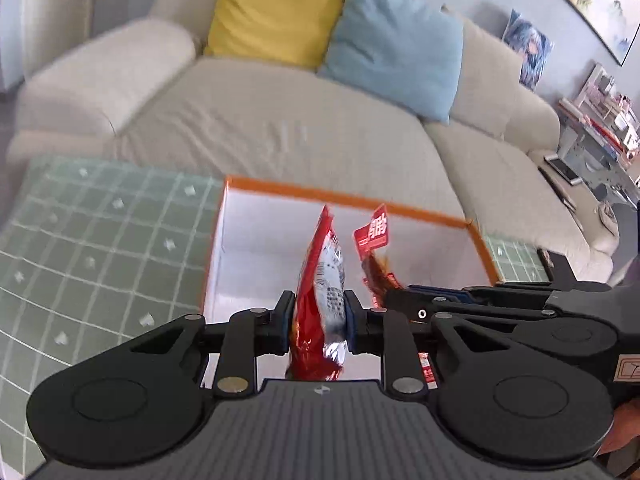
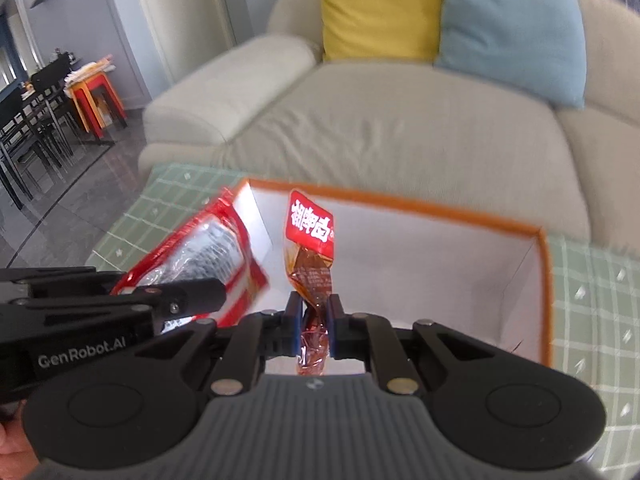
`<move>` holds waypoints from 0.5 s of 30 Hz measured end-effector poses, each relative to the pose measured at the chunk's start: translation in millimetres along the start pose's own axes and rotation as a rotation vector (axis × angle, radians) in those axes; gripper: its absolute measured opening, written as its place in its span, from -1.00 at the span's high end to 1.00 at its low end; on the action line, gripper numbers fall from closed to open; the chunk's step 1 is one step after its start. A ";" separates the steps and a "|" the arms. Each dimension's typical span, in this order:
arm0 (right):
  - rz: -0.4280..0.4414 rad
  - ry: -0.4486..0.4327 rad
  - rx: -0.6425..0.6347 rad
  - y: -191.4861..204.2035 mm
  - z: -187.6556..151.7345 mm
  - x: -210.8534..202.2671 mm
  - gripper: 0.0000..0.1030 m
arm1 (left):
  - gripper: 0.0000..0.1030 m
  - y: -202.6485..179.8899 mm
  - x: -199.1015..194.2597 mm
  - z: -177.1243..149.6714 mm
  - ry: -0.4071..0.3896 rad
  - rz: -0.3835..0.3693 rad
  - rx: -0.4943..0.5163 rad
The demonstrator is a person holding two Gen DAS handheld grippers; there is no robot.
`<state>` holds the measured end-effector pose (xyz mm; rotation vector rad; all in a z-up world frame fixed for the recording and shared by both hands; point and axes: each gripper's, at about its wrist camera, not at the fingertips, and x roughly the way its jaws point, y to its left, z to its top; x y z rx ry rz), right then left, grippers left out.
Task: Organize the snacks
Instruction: 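Lift both held snacks over the orange box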
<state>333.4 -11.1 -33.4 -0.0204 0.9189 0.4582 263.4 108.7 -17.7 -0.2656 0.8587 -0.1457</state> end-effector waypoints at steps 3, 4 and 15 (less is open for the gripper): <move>0.008 0.064 0.046 -2.9 -3.8 20.1 0.85 | 0.48 10.7 12.0 2.8 0.044 -0.027 -0.017; 0.012 0.079 0.061 -3.2 -4.5 25.6 0.85 | 0.48 12.8 16.2 3.7 0.059 -0.032 -0.024; 0.037 0.181 0.196 -6.6 -18.1 68.6 0.85 | 0.49 18.8 44.6 -4.2 0.098 0.060 -0.029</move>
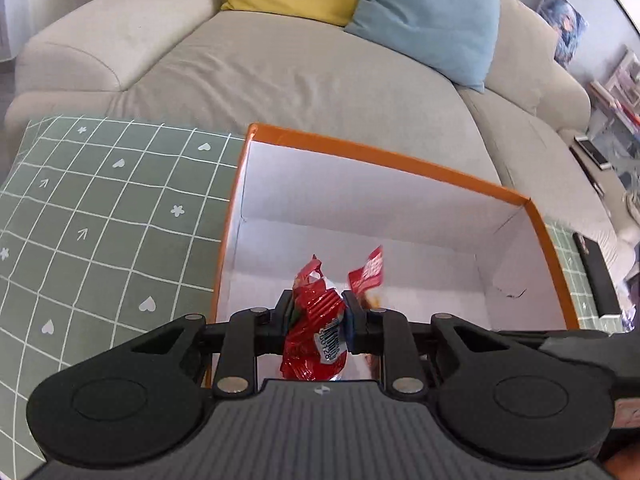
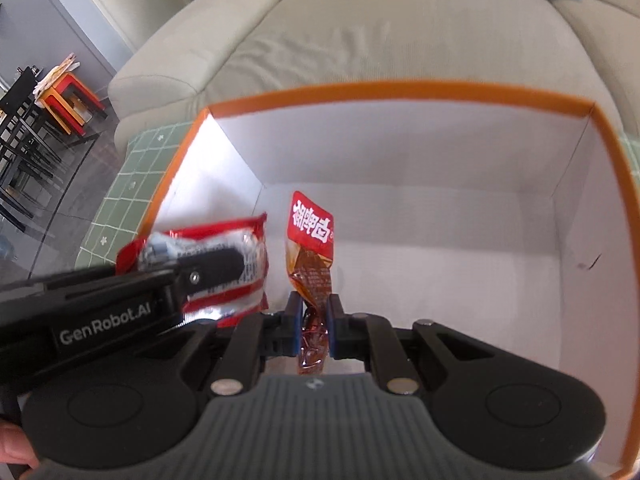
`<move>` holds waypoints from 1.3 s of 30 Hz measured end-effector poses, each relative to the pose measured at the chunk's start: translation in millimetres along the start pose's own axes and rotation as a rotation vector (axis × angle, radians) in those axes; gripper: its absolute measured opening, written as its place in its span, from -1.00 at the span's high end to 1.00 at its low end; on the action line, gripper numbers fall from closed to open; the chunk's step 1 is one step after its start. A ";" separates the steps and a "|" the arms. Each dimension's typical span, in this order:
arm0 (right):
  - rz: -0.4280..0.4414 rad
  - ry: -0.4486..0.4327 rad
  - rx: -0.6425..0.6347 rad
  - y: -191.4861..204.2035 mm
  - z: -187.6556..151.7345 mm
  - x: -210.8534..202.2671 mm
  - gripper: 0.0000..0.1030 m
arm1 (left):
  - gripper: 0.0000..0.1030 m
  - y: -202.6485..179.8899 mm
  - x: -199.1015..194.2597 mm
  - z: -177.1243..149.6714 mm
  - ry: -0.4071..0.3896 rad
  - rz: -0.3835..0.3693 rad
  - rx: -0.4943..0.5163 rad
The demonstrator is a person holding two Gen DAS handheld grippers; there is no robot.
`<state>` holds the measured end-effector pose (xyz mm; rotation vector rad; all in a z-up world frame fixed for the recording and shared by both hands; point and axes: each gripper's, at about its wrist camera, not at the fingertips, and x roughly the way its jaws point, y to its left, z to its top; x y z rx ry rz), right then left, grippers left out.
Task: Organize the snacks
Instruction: 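Lift both held snacks over the orange box, then open both grippers to drop the snacks into the orange box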
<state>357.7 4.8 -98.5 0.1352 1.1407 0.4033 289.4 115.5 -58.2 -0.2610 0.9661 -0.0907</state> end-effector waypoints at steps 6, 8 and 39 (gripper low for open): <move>0.019 0.034 0.085 -8.0 -6.4 10.4 0.85 | 0.36 1.6 -1.2 4.6 0.024 -0.005 -0.005; 0.014 0.032 0.082 -7.9 -5.6 13.4 0.85 | 0.25 -1.1 -1.6 5.8 0.038 0.000 0.012; 0.091 0.020 0.078 17.6 -6.5 4.4 0.67 | -0.11 30.0 -85.9 -37.6 -0.137 0.065 -0.143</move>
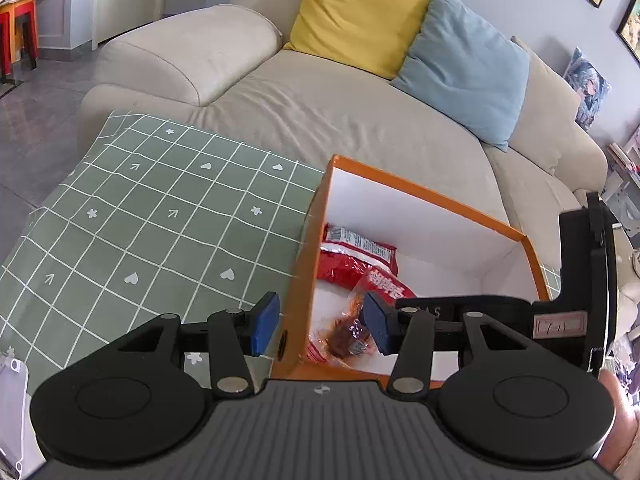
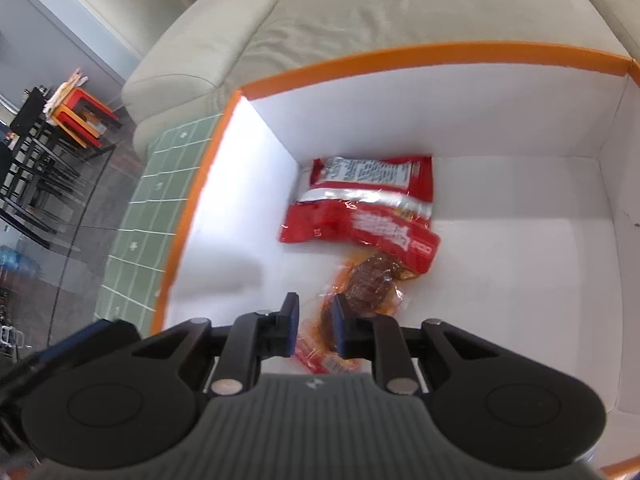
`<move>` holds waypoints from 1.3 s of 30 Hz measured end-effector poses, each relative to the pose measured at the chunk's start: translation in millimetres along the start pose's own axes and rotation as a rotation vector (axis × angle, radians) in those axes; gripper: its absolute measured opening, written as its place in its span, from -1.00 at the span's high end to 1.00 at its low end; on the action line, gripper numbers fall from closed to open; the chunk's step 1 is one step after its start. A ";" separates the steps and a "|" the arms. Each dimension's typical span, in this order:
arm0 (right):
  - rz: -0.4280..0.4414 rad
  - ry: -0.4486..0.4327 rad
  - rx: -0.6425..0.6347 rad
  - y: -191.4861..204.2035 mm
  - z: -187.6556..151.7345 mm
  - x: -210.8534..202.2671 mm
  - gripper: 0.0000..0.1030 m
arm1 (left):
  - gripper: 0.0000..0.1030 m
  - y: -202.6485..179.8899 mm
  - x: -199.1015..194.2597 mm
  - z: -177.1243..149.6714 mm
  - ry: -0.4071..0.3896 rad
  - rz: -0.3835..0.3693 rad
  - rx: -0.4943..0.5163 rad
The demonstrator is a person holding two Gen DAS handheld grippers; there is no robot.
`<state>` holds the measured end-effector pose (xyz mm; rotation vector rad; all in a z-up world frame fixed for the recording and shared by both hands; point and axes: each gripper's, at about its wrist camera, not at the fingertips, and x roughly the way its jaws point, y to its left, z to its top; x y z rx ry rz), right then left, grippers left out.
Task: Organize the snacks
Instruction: 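Open both grippers to drop the snacks into the orange box, then move both tools back to the snack pile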
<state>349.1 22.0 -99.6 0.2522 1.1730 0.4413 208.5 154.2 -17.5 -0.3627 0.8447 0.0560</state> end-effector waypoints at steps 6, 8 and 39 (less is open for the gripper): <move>-0.031 -0.019 -0.042 6.6 -4.0 -16.4 0.65 | -0.11 -6.6 -12.4 -8.7 -0.003 0.006 0.030; -0.052 -0.033 -0.071 8.3 -7.7 -26.1 0.64 | -0.11 -9.7 -18.4 -12.5 -0.007 0.007 0.044; -0.125 -0.274 -0.173 -48.0 -204.5 -167.9 0.09 | -0.48 -34.9 -68.3 -154.5 0.131 0.055 0.278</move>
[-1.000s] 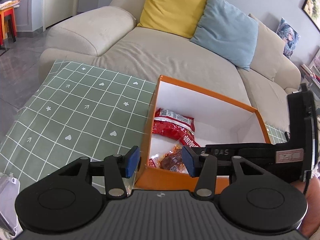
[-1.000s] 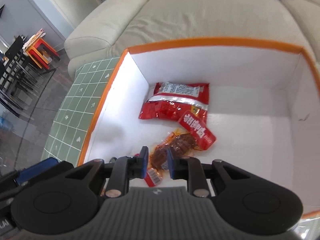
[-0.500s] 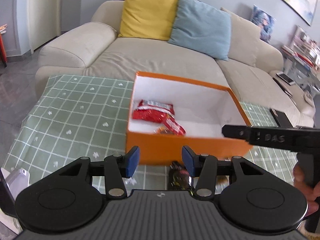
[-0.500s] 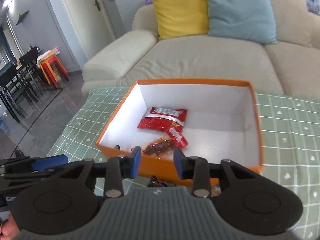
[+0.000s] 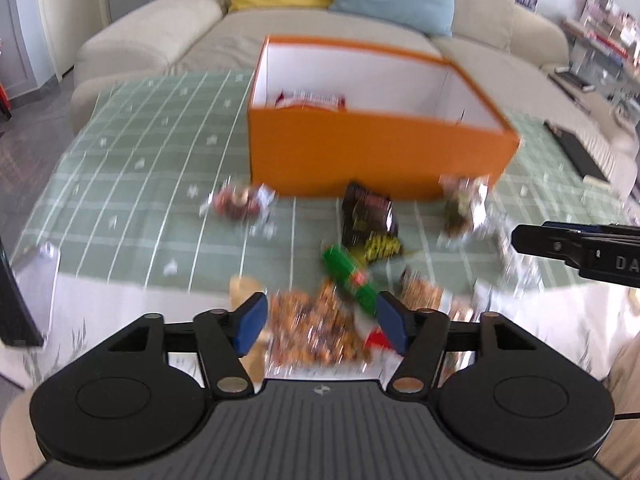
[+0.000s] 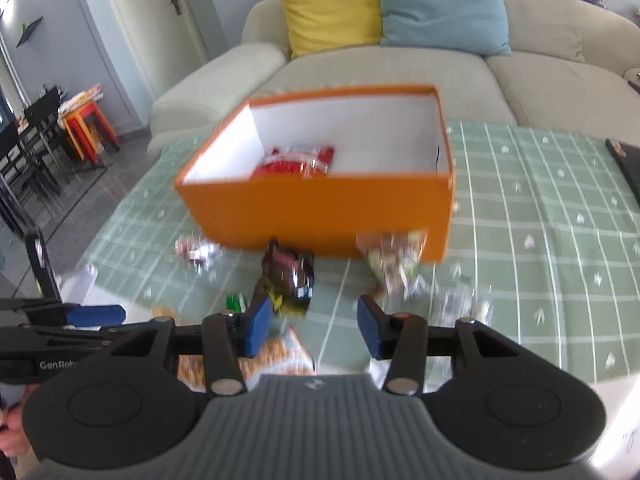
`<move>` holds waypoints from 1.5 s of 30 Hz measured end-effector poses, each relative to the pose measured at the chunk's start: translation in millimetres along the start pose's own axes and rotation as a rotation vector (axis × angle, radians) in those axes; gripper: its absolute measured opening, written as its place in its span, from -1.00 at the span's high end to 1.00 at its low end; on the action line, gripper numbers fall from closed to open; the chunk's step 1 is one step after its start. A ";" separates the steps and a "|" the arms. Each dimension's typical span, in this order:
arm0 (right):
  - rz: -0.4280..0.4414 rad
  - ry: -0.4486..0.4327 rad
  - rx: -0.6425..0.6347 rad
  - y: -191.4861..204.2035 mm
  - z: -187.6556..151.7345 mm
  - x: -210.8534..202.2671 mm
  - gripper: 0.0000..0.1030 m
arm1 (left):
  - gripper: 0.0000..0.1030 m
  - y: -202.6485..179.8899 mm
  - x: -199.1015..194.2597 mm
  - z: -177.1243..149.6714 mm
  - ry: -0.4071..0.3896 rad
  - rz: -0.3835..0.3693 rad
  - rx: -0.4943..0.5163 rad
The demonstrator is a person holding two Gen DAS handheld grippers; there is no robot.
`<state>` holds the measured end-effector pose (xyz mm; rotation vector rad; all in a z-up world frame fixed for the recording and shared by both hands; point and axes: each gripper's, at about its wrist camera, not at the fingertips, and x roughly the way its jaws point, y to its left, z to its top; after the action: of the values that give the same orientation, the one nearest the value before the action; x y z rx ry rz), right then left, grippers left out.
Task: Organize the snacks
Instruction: 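Move both tools back to the snack pile, then grasp a clear peanut bag with the left gripper while the right grasps a peanut packet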
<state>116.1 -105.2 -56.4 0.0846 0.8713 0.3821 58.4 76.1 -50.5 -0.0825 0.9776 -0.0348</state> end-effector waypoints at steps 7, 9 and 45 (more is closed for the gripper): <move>0.054 0.061 -0.071 15.2 -26.1 12.4 -0.34 | -0.56 21.8 10.7 -24.2 0.049 0.041 -0.072; 0.059 0.079 -0.104 22.3 -31.4 16.9 -0.42 | -0.59 28.9 13.6 -27.6 0.052 0.046 -0.088; 0.074 0.190 -0.197 38.2 -45.4 74.9 -0.18 | -0.17 45.1 44.0 -22.3 0.022 -0.346 -0.295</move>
<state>113.9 -46.4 -131.8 -0.1035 1.0152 0.5498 64.1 116.8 -103.1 -0.5232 0.9758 -0.2089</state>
